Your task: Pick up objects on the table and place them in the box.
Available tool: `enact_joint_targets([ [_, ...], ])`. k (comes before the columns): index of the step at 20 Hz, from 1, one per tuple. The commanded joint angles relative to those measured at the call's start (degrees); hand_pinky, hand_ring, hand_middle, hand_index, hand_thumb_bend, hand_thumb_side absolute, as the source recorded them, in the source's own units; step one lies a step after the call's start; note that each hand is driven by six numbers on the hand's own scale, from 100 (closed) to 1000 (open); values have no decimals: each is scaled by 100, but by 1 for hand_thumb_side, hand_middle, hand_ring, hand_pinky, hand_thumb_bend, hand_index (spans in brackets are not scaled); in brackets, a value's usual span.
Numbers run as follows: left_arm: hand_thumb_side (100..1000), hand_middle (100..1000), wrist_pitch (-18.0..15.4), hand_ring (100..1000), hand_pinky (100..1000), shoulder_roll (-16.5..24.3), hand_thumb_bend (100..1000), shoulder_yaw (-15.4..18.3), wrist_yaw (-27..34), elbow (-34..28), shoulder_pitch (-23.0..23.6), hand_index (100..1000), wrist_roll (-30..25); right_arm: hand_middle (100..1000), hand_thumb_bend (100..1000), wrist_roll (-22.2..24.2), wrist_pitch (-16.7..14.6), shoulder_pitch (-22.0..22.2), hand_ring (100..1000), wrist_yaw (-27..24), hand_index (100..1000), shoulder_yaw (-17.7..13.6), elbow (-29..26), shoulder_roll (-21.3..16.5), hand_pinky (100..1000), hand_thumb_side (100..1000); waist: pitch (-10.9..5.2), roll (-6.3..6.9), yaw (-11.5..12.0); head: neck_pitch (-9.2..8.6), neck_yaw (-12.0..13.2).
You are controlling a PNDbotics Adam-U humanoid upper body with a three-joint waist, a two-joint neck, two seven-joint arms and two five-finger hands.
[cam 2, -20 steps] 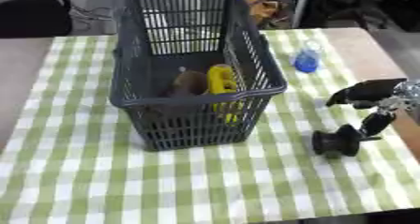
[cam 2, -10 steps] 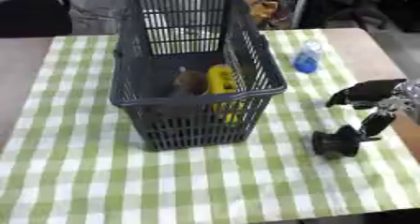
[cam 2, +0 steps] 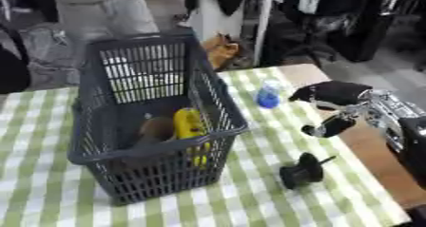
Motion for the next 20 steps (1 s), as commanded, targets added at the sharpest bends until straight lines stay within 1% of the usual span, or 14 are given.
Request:
enact_joint_targets([
  [1,645,618,-5,636,491,155,694,60,-28,-83,-40,762,27,838,395,-63,128,-13,846,-159,962,-150,-394,-354,808,269,-43,-97,-5,-229,-115],
  [5,647,618,-8,636,492,166,692,60,-24,-83,-38,762,27,841,407,-121,197,38,850,-209,964,-195,-677,-455,814,264,-67,-112,-7,-280,-146],
  [11,645,619,-8,637,492,176,695,60,-26,-71,-27,762,25,840,419,-211,268,122,849,-289,964,-277,-1003,-552,815,261,-88,-132,-3,-201,-86],
  [12,645,619,-9,638,493,179,695,66,-27,-68,-23,762,29,840,421,-257,280,147,848,-317,963,-328,-1089,-566,814,265,-95,-135,-4,-76,14],
  [13,645,619,-10,638,493,183,695,68,-28,-66,-22,762,32,840,421,-297,300,192,848,-343,963,-374,-1184,-584,814,265,-100,-137,-3,7,77],
  [16,645,619,-12,638,493,191,696,71,-33,-66,-18,762,36,838,416,-330,335,324,847,-447,961,-426,-1438,-659,812,282,-110,-145,1,326,289],
  [18,645,619,-12,638,493,194,696,70,-35,-64,-14,762,36,835,411,-293,344,397,844,-586,959,-425,-1574,-715,808,284,-114,-148,2,490,383],
  [19,645,619,-12,638,493,195,696,70,-36,-63,-13,762,35,835,411,-262,351,418,844,-657,959,-425,-1620,-736,808,284,-116,-148,2,534,408],
  [20,645,619,-12,638,493,198,696,70,-37,-63,-15,762,35,835,404,-216,339,457,845,-731,958,-401,-1676,-788,811,299,-119,-153,-1,720,489],
])
